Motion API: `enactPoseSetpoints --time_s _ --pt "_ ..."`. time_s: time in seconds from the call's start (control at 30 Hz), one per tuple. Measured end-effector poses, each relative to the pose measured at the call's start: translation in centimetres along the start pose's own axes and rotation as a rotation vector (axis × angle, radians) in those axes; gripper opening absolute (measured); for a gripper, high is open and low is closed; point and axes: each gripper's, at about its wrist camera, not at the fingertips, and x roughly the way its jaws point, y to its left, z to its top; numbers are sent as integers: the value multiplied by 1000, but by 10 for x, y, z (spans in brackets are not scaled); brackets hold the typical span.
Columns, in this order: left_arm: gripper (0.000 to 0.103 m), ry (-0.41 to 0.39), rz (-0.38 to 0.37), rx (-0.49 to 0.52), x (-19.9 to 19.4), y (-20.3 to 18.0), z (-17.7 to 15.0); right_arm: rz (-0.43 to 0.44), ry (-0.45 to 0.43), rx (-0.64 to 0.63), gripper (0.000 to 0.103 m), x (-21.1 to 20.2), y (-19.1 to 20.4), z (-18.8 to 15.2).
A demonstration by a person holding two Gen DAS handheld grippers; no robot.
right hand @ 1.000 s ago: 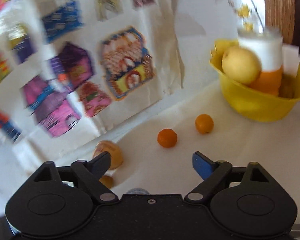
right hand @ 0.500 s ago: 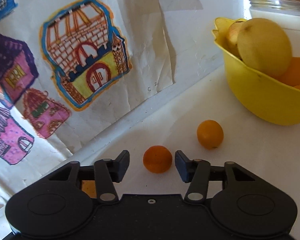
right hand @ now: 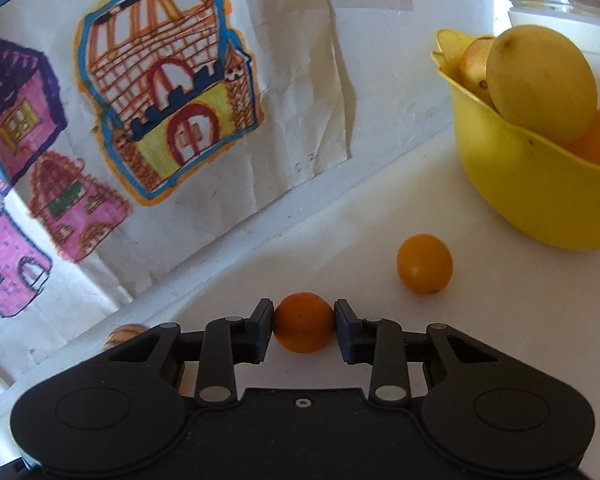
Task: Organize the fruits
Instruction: 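Close the right gripper on the orange tangerine while the left gripper grasps the small tan fruit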
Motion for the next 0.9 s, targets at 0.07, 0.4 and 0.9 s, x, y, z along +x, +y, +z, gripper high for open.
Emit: enactPoseSetpoints --time_s 0.07,0.4,0.9 --pt "28 0 -5 -7 0 3 0 8 10 -8 35 -3 3 -4" --pt "27 16 -5 -37 -18 7 -5 53 47 -14 35 -34 14 -19" --pt "27 -46 -36 -22 -94 -10 -6 95 -79 -20 35 -154 20 -35"
